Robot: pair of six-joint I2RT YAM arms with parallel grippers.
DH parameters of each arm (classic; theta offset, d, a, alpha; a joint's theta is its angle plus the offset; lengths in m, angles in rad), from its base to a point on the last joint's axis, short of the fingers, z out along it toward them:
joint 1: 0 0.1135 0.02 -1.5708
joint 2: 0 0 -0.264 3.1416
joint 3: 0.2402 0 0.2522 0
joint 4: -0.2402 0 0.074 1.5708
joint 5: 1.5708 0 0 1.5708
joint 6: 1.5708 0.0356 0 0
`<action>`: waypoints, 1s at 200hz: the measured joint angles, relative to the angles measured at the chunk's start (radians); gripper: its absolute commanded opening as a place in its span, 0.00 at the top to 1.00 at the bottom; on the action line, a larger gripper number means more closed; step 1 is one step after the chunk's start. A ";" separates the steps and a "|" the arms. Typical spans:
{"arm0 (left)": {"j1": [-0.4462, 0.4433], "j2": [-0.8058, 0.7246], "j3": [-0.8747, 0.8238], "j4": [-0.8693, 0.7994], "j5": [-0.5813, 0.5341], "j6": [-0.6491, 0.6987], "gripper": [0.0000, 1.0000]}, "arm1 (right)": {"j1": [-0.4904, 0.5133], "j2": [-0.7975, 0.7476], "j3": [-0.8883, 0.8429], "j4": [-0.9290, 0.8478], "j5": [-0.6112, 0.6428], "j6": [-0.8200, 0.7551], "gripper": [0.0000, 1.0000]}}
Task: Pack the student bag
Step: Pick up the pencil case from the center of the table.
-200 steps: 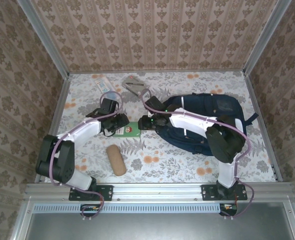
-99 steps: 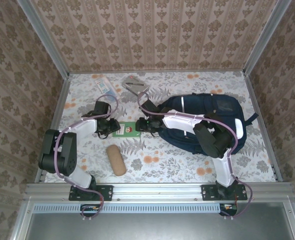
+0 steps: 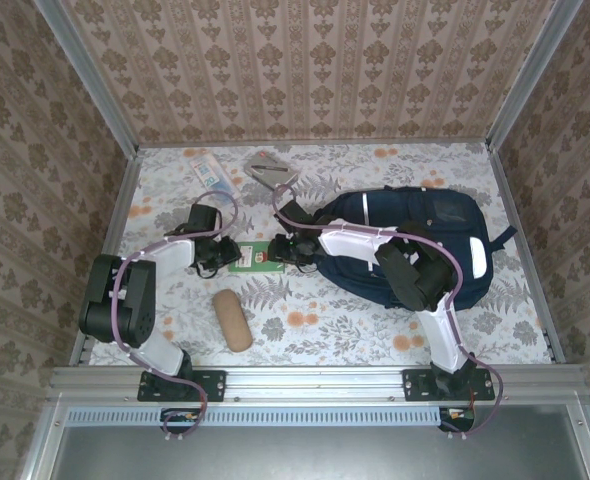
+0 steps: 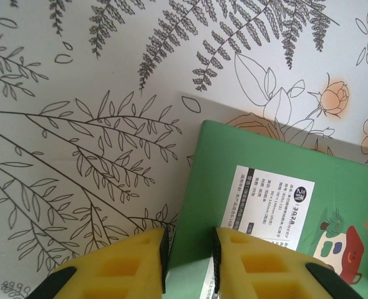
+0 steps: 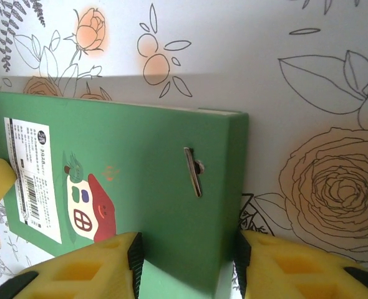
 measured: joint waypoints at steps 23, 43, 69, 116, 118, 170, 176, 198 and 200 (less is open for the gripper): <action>-0.001 -0.002 -0.004 0.009 -0.001 0.000 0.75 | -0.019 -0.005 -0.035 0.061 -0.053 0.051 0.59; -0.001 -0.002 -0.004 0.014 -0.009 0.000 0.75 | -0.044 -0.022 -0.106 0.187 -0.130 0.137 0.61; 0.002 -0.003 -0.004 0.020 -0.052 0.000 0.76 | -0.057 -0.022 -0.154 0.340 -0.177 0.224 0.64; 0.010 -0.014 -0.003 0.011 -0.110 0.000 0.76 | -0.073 -0.022 -0.175 0.524 -0.201 0.303 0.69; 0.010 -0.015 -0.003 0.010 -0.111 0.000 0.76 | -0.073 -0.022 -0.175 0.529 -0.202 0.304 0.69; 0.011 -0.022 -0.001 -0.005 -0.124 0.000 0.76 | -0.078 -0.021 -0.157 0.537 -0.232 0.286 0.69; 0.011 -0.023 -0.001 -0.005 -0.124 0.000 0.76 | -0.078 -0.020 -0.151 0.531 -0.237 0.281 0.71; 0.013 -0.027 -0.001 -0.013 -0.127 0.001 0.76 | -0.079 -0.008 -0.128 0.517 -0.256 0.265 0.75; 0.013 -0.027 -0.001 -0.013 -0.127 0.001 0.76 | -0.079 -0.007 -0.127 0.517 -0.256 0.265 0.75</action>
